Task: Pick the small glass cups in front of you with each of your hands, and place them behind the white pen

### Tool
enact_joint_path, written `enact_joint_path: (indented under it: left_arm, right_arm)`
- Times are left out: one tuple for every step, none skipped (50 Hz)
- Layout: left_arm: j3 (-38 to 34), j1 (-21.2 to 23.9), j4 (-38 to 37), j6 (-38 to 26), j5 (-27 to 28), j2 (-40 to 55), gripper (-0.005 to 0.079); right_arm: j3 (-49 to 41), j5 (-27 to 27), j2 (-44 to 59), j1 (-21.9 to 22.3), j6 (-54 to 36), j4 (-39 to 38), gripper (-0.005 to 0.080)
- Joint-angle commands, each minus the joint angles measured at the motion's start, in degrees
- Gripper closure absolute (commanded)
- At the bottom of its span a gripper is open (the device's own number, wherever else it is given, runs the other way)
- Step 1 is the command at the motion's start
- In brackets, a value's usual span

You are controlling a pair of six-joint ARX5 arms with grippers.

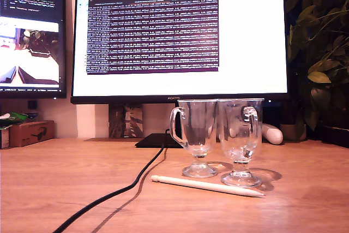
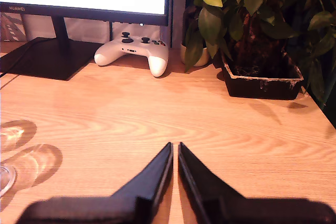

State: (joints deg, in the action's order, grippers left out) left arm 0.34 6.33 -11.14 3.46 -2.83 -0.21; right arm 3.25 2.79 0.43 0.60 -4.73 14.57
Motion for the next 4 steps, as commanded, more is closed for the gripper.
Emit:
enact_joint_path:
  left_arm:
    - [-1.7, 0.2, -0.7, -0.5, 0.0, -0.2, 0.0759]
    - [-1.7, 0.2, -0.7, -0.5, 0.0, -0.2, 0.0759]
    - [-1.7, 0.2, -0.7, -0.5, 0.0, -0.2, 0.0759]
    - [-1.7, 0.2, -0.7, -0.5, 0.0, -0.2, 0.0759]
  right_arm:
    - [-1.2, 0.0, -0.3, -0.5, 0.2, -0.6, 0.0765]
    - [-1.2, 0.0, -0.3, -0.5, 0.2, -0.6, 0.0765]
    - [-1.2, 0.0, -0.3, -0.5, 0.2, -0.6, 0.0765]
    - [-1.2, 0.0, -0.3, -0.5, 0.2, -0.6, 0.0765]
